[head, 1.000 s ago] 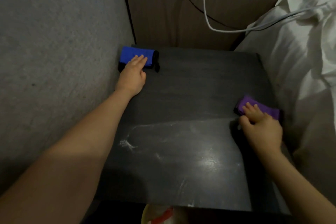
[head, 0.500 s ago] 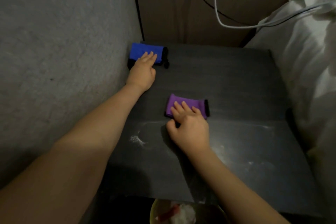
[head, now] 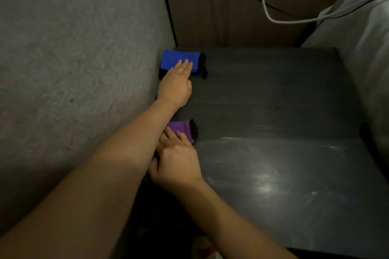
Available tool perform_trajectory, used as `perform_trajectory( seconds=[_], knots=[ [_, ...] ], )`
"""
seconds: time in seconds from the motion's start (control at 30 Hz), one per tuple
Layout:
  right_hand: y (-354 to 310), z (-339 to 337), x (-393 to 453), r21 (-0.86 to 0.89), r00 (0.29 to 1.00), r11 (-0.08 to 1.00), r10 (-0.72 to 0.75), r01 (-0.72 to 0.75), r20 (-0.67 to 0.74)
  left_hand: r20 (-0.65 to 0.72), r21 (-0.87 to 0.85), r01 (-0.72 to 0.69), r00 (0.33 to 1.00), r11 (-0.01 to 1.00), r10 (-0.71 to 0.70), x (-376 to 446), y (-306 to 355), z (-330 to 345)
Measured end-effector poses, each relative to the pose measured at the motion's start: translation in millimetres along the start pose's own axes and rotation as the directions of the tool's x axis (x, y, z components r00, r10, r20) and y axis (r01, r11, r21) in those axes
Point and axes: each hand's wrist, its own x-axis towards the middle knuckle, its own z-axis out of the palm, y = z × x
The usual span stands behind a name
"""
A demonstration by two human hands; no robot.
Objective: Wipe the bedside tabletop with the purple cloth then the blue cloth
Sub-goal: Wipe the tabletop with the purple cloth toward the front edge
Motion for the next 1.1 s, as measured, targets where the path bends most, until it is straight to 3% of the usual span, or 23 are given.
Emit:
perform_trajectory(
  seconds=[0.2, 0.4, 0.63, 0.8, 1.1],
  knots=[
    [9.1, -4.2, -14.7, 0.069, 1.000, 0.997, -0.021, 0.022, -0.013, -0.051, -0.095, -0.007, 0.999, 0.995, 0.002, -1.3, -0.8, 1.4],
    [11.4, -8.9, -14.0, 0.107, 0.999, 0.994, -0.033, 0.035, -0.024, -0.122, 0.011, -0.021, 0.992, 1.000, 0.023, -12.0, 5.5, -4.2],
    [26.8, -21.0, -27.9, 0.112, 0.999, 0.993, -0.026, 0.028, -0.021, 0.041, -0.129, -0.046, 0.998, 0.991, 0.051, -41.1, 1.9, -4.0],
    [57.8, -35.8, -43.6, 0.042, 0.996, 0.999, -0.011, 0.015, -0.086, 0.049, -0.089, -0.035, 0.998, 0.995, 0.040, -41.7, 4.9, -3.5],
    [131.3, -76.6, -67.9, -0.089, 0.962, 0.983, 0.138, -0.163, -0.234, 0.102, 0.077, -0.052, 0.994, 0.996, 0.044, -44.8, 13.7, -7.3]
  ],
)
